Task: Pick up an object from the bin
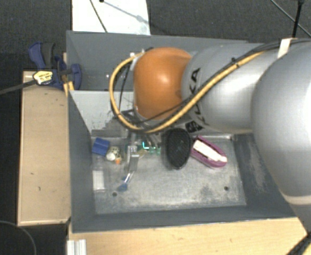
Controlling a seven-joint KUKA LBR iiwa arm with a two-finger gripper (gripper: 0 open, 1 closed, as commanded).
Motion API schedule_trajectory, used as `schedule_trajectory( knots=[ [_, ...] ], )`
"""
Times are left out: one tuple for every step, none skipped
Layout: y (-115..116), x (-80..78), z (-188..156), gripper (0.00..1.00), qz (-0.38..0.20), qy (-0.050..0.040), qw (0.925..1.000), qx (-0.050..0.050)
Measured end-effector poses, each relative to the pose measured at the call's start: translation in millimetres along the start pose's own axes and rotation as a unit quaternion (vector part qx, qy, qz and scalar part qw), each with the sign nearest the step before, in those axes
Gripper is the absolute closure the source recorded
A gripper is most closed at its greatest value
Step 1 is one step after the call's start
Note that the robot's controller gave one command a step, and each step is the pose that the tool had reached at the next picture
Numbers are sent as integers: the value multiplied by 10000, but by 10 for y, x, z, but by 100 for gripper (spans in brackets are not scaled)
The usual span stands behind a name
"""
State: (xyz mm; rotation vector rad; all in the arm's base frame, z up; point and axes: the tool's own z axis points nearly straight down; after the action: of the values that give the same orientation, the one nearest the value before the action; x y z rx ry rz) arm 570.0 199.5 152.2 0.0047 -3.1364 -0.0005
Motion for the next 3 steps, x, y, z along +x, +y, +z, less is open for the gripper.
schedule_trajectory(
  knots=[
    [-11,-185,821,0,545,-4,9985,4],
    [-6,-201,779,100,560,-33,9984,-7],
    [-403,84,438,100,883,-35,9961,-1]
  ],
)
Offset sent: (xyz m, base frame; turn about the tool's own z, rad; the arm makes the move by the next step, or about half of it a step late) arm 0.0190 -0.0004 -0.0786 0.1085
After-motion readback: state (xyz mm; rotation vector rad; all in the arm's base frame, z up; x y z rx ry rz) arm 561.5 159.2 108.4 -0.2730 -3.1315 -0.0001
